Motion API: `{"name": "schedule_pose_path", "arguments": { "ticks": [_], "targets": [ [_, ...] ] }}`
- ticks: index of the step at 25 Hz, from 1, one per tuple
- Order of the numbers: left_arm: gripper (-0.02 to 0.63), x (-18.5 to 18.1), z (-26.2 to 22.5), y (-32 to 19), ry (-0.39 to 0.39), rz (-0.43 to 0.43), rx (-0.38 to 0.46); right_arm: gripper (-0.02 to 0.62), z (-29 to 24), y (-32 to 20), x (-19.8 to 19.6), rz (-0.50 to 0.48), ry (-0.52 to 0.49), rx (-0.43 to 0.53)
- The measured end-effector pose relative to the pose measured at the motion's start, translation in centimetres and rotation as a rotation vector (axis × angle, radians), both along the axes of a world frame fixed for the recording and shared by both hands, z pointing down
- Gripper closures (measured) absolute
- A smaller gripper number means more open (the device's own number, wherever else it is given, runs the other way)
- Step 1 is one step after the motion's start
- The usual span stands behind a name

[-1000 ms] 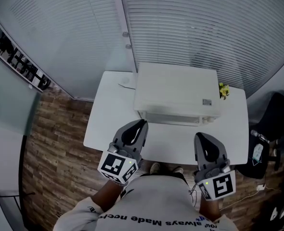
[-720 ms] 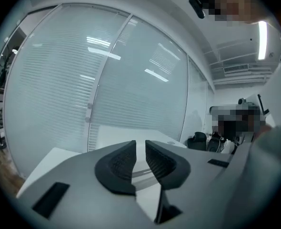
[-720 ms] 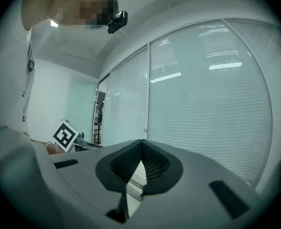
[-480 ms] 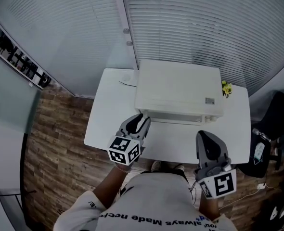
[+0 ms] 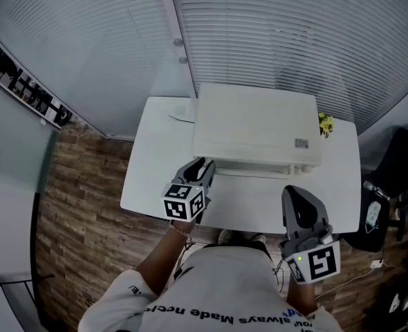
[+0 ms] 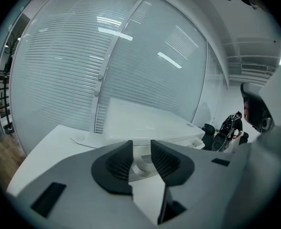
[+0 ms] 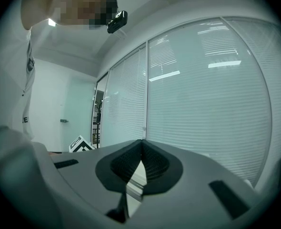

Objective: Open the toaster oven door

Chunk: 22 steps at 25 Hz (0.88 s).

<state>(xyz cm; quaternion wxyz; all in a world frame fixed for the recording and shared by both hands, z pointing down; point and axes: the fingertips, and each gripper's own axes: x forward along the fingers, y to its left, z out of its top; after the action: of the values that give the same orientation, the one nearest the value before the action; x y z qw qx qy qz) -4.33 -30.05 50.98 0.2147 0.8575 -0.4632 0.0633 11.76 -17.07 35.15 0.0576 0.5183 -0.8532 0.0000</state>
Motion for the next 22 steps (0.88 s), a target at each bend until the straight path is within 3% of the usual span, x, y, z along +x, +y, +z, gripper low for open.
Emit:
{"name": "schedule_pose_path", "arguments": {
  "ticks": [7, 22],
  "targets": [
    [0.507, -0.2, 1.7, -0.2, -0.028, -0.029, -0.066, 0.588, 0.1, 0.1, 0.2, -0.001, 0.003, -0.013],
    [0.509, -0.3, 2.3, 1.1, -0.012, -0.007, -0.078, 0.588, 0.3, 0.7, -0.3, -0.020, 0.012, -0.017]
  ]
}}
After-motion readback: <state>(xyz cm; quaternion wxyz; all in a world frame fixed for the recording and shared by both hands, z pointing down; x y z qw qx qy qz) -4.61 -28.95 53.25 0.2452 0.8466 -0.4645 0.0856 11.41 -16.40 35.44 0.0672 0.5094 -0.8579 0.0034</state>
